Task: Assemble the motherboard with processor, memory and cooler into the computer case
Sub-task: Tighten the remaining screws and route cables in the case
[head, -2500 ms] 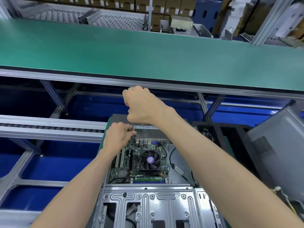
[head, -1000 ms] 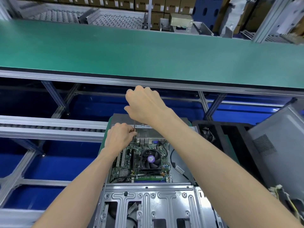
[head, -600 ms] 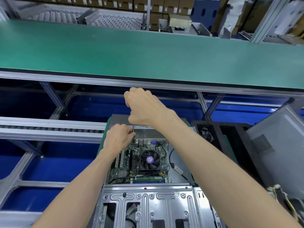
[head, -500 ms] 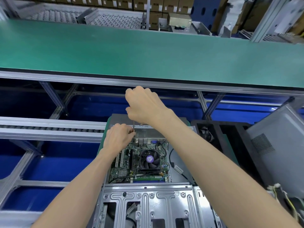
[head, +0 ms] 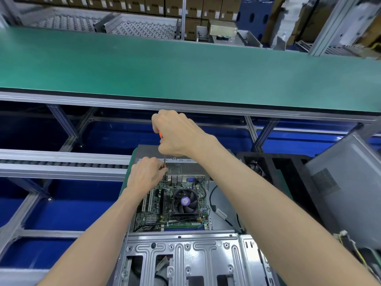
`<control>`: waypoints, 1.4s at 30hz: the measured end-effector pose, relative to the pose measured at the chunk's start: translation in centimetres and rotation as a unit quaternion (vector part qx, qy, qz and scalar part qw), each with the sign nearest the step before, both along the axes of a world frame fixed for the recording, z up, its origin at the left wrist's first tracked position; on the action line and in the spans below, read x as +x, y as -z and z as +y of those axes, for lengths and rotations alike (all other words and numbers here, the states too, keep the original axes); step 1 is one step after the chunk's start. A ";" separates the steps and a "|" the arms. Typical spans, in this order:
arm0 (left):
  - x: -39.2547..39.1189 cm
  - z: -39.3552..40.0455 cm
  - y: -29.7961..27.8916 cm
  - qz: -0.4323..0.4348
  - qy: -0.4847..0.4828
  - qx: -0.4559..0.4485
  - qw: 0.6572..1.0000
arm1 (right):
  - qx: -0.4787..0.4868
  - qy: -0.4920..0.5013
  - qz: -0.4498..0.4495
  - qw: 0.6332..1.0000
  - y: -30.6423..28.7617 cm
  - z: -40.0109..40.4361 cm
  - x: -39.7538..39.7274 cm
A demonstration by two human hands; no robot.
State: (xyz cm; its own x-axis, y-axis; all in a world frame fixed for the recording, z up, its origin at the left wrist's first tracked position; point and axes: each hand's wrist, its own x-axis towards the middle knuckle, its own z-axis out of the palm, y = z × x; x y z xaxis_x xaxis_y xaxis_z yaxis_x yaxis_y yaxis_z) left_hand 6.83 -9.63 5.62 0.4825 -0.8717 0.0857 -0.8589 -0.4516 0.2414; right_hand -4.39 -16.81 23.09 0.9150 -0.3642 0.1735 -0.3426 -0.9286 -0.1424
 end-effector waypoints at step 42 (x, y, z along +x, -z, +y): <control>0.0 -0.2 0.3 -0.016 0.011 0.014 1.000 | -0.110 0.043 -0.011 0.993 0.6 0.1 0.2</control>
